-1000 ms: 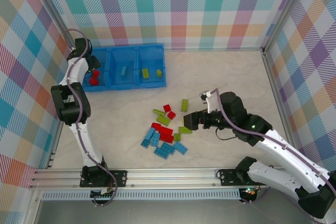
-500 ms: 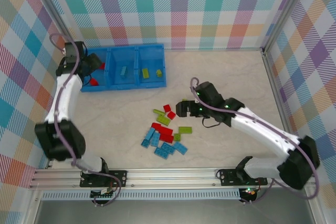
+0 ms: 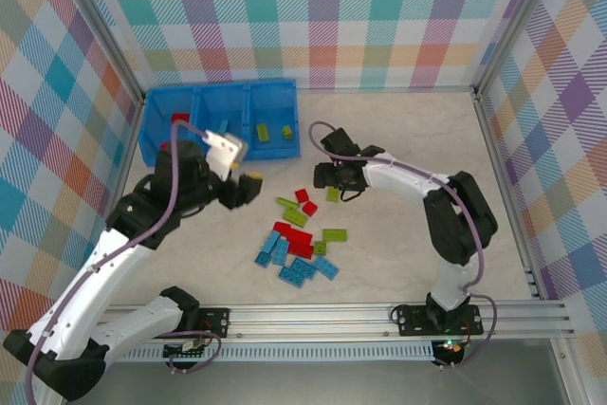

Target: Sort the legos into containers by color

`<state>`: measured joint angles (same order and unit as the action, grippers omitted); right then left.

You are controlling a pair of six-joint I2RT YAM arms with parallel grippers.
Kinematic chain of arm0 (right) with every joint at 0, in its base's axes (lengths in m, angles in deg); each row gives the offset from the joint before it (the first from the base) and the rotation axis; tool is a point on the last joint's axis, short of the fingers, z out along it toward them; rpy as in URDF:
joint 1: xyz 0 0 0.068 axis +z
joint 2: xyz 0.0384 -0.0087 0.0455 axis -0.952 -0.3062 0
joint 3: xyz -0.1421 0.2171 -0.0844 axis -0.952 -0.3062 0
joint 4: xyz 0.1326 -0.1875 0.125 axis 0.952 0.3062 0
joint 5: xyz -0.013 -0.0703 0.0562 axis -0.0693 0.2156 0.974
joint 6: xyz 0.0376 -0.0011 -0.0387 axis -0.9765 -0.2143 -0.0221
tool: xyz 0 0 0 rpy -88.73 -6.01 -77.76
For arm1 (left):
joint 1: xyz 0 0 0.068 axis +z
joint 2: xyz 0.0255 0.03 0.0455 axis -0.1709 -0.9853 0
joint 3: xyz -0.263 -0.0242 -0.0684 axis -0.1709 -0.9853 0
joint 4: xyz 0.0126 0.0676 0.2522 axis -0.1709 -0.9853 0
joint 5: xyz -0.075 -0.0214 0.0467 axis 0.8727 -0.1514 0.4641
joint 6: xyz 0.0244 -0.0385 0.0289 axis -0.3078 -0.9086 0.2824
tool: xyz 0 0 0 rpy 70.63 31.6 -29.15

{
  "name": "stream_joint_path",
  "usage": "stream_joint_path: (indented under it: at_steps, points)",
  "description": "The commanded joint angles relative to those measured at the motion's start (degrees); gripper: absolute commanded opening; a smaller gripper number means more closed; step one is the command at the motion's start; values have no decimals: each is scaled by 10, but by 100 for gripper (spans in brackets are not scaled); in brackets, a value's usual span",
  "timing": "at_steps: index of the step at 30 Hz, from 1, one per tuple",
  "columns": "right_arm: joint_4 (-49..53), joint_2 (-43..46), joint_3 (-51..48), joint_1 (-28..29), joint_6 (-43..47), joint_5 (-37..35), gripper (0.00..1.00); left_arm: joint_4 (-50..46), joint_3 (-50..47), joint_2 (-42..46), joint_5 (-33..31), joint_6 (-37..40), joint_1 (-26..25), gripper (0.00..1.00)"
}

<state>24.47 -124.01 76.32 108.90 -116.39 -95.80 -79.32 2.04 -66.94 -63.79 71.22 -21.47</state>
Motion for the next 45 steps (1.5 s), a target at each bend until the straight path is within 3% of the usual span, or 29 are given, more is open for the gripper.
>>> stream_joint_path:
  at_steps: [1, 7, 12, 20, 24, 31, 39, 45]
  points:
    - [-16, -42, 31, -8, -10, 11, 78, -30, -50, 24, 46, 74, -21, 72]
    - [-19, -81, 39, -11, -20, 17, 56, -32, -97, 33, 83, 112, -37, 85]
    - [-37, -41, -2, -18, -16, 11, 34, -28, -103, 32, 82, 132, -37, 97]
    - [-126, 98, -12, -9, 86, 72, 19, -2, -117, 74, -160, 69, -22, 100]
    - [-195, 89, 35, 28, 170, 86, 20, 14, -134, 116, -220, 30, 12, 100]
    - [-235, -63, 207, 53, 264, 41, 21, 14, -145, 156, -187, 3, 62, 100]
    - [-155, -273, 454, 56, 316, -37, 21, 11, -152, 154, -191, 8, 65, 100]
    - [-66, -357, 576, 56, 312, -26, 35, 9, -155, 151, -194, 11, 65, 100]
